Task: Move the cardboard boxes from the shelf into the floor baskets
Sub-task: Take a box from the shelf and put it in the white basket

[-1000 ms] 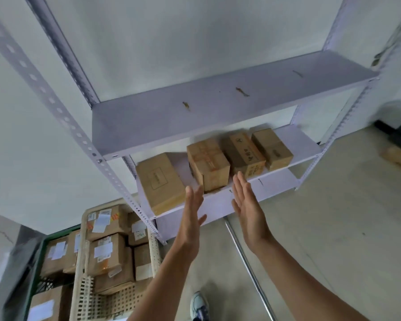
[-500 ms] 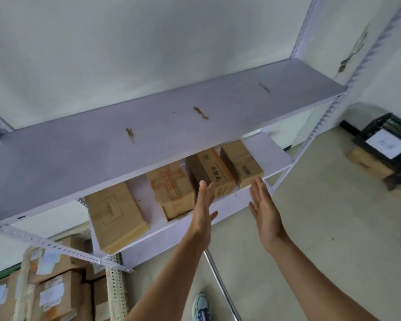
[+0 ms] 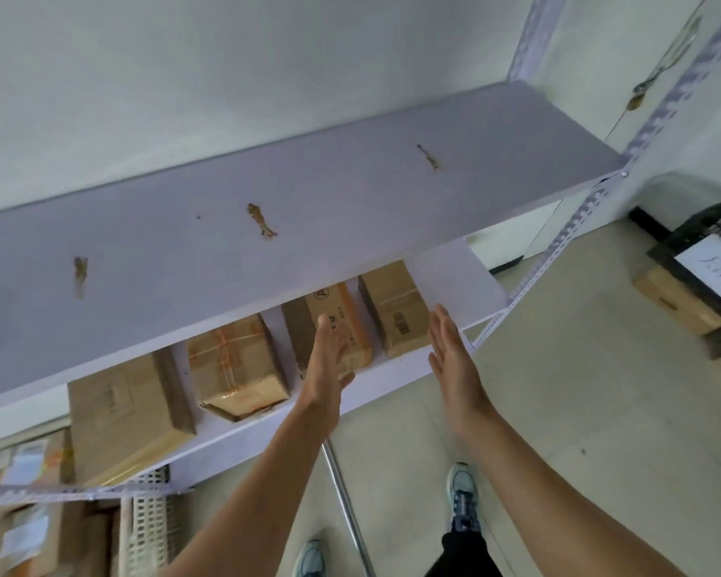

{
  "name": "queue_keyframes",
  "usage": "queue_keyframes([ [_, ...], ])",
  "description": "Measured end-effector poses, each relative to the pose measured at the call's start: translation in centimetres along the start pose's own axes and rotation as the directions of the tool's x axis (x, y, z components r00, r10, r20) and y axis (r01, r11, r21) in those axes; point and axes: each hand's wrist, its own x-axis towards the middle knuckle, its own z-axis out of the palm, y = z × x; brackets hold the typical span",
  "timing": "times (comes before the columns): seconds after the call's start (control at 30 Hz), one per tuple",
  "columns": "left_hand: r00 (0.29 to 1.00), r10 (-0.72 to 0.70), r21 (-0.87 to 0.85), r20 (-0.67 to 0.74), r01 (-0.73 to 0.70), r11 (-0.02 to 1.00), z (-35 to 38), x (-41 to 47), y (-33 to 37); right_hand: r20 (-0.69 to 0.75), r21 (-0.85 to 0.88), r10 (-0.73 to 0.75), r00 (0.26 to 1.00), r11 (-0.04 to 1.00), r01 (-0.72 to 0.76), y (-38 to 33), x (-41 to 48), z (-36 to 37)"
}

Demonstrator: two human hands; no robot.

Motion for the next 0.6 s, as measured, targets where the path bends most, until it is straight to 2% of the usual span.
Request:
queue_keyframes([
  [0.17, 0.984, -0.053, -0.049, -0.168, 0.046, 0.998, 6.2, 5.3, -1.5, 0.101, -0.099, 0.078, 0.992, 0.993, -0.068, -0.1, 7.4, -7.3],
  [0.33, 0.967, -0.106, -0.081, -0.23, 0.089, 0.993, 9.9, 9.7, -3.3, 0.145, -0.168, 0.147, 0.978, 0.978, -0.122, 0.9, 13.4, -11.9],
  [0.47, 0.946, -0.166, -0.04, -0.278, 0.161, 0.986, 11.5, 13.1, -5.3, 0.129, -0.227, 0.23, 0.965, 0.954, -0.197, 3.4, 17.9, -14.5],
  [0.6, 0.947, -0.186, -0.003, -0.262, 0.192, 0.981, 12.1, 17.4, -6.7, 0.101, -0.24, 0.29, 0.952, 0.935, -0.26, 5.8, 23.2, -15.3],
])
